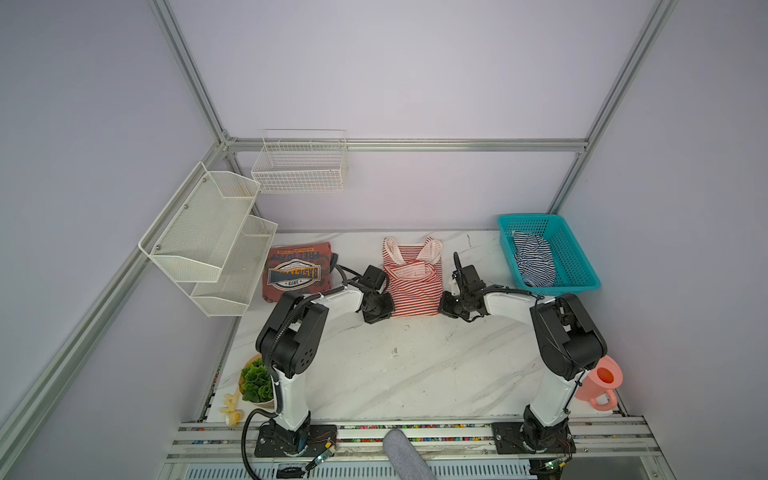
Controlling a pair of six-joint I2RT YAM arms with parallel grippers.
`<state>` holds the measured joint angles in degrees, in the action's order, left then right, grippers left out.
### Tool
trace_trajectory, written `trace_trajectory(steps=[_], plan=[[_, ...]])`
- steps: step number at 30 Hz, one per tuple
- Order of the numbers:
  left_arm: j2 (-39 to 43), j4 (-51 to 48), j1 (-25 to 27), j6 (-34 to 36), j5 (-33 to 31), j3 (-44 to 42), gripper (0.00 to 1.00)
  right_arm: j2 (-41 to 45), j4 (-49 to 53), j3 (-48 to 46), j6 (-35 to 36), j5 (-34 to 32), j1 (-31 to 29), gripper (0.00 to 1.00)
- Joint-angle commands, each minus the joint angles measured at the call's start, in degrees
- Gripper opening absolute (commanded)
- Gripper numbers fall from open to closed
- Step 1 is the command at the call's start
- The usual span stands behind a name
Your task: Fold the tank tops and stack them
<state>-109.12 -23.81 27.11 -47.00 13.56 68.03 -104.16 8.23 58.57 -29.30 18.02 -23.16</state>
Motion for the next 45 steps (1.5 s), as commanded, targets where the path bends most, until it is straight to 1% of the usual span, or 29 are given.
trace_trajectory(steps=[1,6,10,14,18,21,24,29,33,37,45], plan=[[4.22,-0.35,0.13,-0.26,0.29,-3.96,0.00,4.12,-0.15,-3.18,-0.82,-0.14,0.05,0.00],[10.83,-0.61,1.20,-1.56,-0.80,-9.50,0.00,12.13,-0.96,-9.63,-3.14,-0.64,-1.65,0.00],[17.00,-1.69,3.37,-3.43,-1.79,-14.18,0.00,20.50,-2.32,-16.50,-7.87,-1.69,-5.43,0.00],[23.65,-3.57,7.02,-6.36,-3.44,-18.19,0.00,30.92,-0.89,-22.38,-13.98,-4.42,-10.21,0.00],[30.89,-6.13,9.36,-8.19,-4.78,-18.67,0.00,41.53,2.12,-25.16,-18.58,-5.63,-12.25,0.00],[33.29,-9.11,9.80,-7.23,-6.23,-15.75,0.00,46.30,7.02,-23.36,-18.75,-7.24,-12.36,0.00],[33.56,-12.26,9.78,-5.17,-8.34,-10.73,0.00,47.48,10.72,-20.25,-18.32,-8.67,-12.34,0.00],[30.19,-14.65,9.64,-0.31,-10.69,-1.24,0.00,44.77,12.86,-16.03,-18.14,-10.06,-12.35,0.00],[24.12,-15.63,9.45,3.22,-9.97,6.15,0.00,41.62,12.61,-13.45,-17.76,-10.92,-12.36,0.00],[19.64,-16.58,9.29,5.87,-9.86,12.27,0.00,39.62,12.56,-11.60,-18.04,-13.46,-11.95,0.00],[12.94,-17.74,7.09,8.97,-9.69,21.75,0.00,35.59,12.32,-7.55,-17.21,-15.03,-7.72,0.00]])
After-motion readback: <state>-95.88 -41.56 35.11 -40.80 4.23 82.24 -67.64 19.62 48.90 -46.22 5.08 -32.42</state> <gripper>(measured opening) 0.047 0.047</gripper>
